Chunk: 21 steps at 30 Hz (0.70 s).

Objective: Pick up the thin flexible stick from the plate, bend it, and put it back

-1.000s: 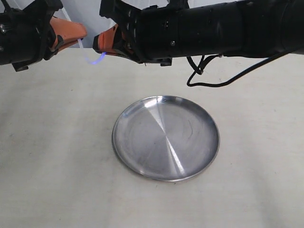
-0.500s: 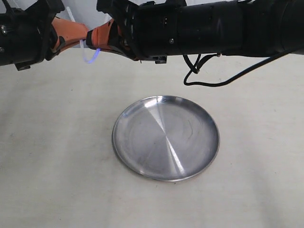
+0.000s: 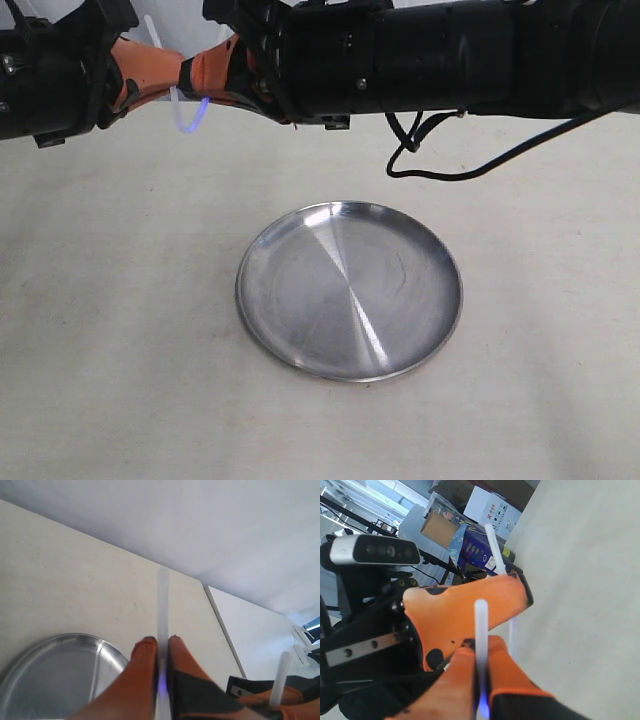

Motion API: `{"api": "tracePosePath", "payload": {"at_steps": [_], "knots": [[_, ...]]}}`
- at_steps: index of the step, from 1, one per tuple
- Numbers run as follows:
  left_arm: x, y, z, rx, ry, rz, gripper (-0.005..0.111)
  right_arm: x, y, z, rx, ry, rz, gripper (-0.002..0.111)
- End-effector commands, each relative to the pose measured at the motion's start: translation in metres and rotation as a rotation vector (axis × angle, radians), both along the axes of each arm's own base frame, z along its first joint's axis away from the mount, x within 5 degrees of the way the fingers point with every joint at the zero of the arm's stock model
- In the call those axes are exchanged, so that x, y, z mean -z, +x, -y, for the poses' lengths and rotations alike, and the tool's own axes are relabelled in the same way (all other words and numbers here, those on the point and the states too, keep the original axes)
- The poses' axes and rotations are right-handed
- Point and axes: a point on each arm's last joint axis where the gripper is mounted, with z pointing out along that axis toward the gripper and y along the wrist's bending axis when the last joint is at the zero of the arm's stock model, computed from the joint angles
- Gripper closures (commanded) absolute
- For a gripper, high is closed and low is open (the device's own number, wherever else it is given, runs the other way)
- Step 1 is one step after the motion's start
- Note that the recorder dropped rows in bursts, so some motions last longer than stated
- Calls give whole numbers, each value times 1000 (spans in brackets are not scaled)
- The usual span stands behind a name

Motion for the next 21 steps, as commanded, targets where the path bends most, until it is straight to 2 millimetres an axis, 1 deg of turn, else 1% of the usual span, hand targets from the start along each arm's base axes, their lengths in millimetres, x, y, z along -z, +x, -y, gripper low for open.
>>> {"api": "tracePosePath", "payload": {"at_steps": [1, 21], "knots": [[-3, -5, 9, 111, 3, 22, 107, -3, 1, -1, 21, 13, 5, 109], [-3, -12, 15, 210, 10, 31, 107, -1, 7, 3, 98, -24, 19, 109]]}}
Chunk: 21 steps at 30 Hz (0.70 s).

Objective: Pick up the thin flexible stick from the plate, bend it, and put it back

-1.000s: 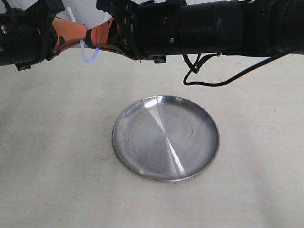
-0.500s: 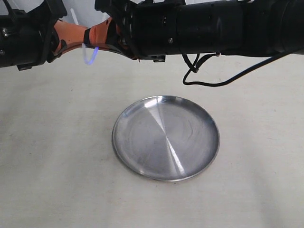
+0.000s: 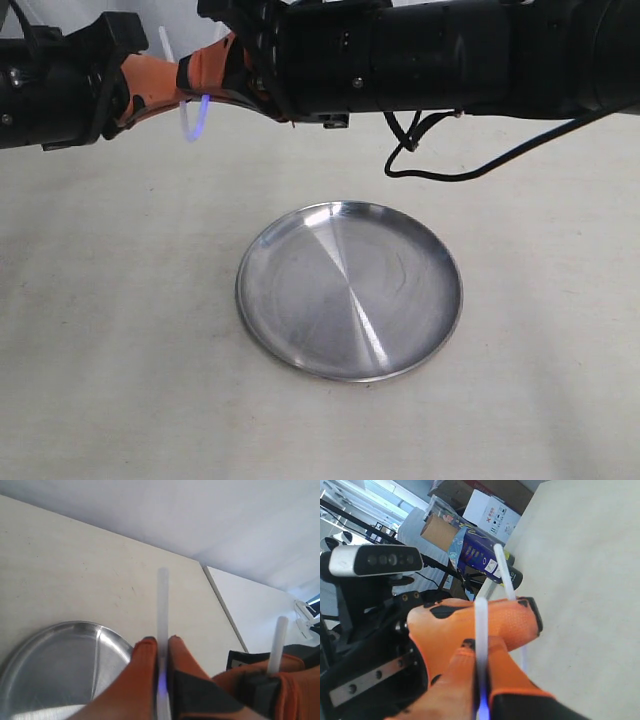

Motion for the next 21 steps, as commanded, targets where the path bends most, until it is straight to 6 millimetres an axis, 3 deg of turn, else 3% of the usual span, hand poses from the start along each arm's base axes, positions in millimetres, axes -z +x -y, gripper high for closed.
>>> {"api": "tracePosePath", "payload": {"at_steps": [1, 21], "knots": [[-4, -8, 11, 139, -36, 12, 107, 0, 6, 2, 65, -17, 15, 109], [-6, -15, 17, 233, -58, 18, 107, 2, 11, 5, 115, -52, 44, 109]]}}
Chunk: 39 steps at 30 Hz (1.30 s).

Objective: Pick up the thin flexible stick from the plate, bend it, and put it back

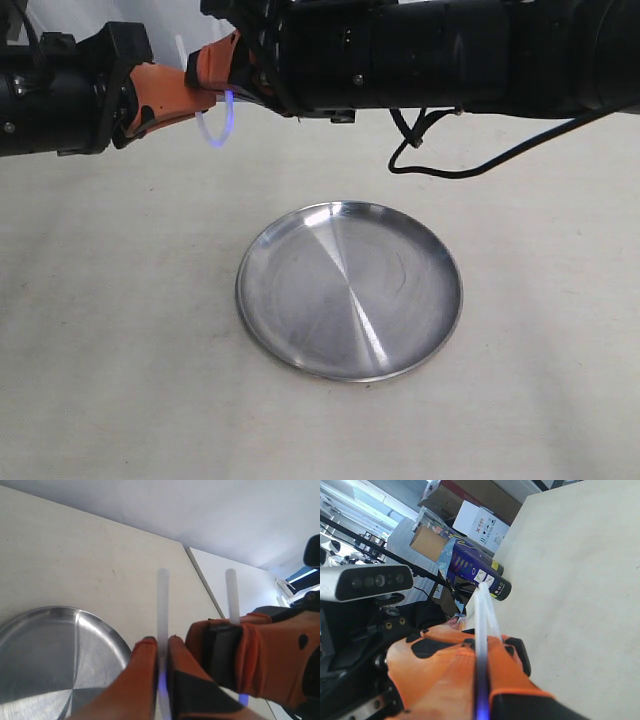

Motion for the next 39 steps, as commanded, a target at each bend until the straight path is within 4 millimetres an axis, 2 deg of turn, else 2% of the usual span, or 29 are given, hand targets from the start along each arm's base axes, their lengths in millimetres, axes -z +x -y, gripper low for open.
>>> {"api": "tracePosePath", "payload": {"at_steps": [1, 12, 24, 39], "knots": [[-7, -10, 11, 141, -48, 19, 107, 2, 8, 3, 70, -37, 30, 109], [-9, -12, 12, 171, -63, 31, 107, 3, 9, 4, 82, -50, 45, 109], [-7, -20, 34, 218, -33, 32, 107, 3, 11, 5, 103, -68, 61, 109], [-7, -21, 35, 217, -30, 32, 107, 3, 11, 6, 107, -72, 64, 109]]}}
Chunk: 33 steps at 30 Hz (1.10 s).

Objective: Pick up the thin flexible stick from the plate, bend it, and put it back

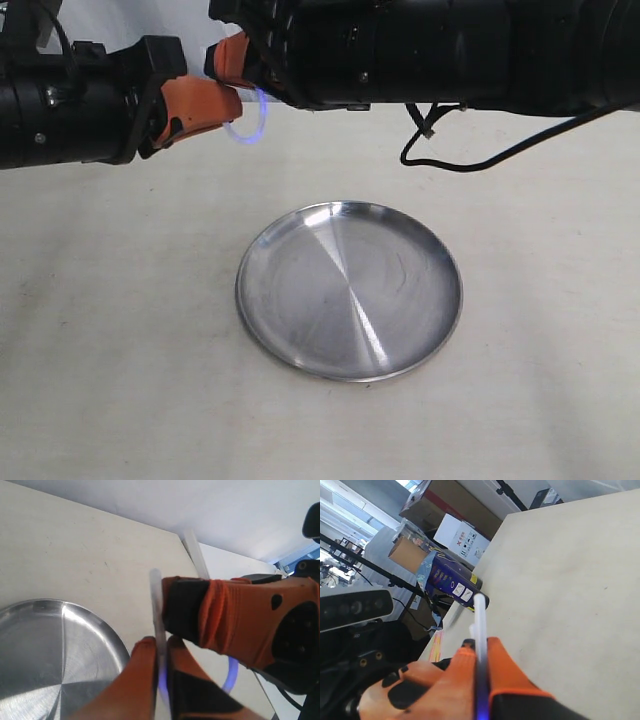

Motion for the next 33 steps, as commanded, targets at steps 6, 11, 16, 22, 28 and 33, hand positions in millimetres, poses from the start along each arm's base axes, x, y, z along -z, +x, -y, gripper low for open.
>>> {"api": "tracePosePath", "payload": {"at_steps": [6, 11, 16, 22, 28, 33], "knots": [[-7, -12, 12, 127, -48, -1, 103, 4, 6, 1, 44, -16, 0, 109], [-6, -11, 12, 118, -51, -11, 76, 4, 7, 2, 53, -20, 0, 109], [-4, -10, 10, 86, -38, -43, 54, 5, 10, 4, 90, -36, 3, 109], [3, -8, 6, 47, 37, -79, 52, 6, 13, 7, 140, -61, 11, 109], [8, -8, 3, 35, 109, -86, 52, 9, 20, 13, 229, -111, 29, 109], [16, -8, -3, 33, 207, -111, 52, 11, 25, 19, 287, -178, 69, 109]]}}
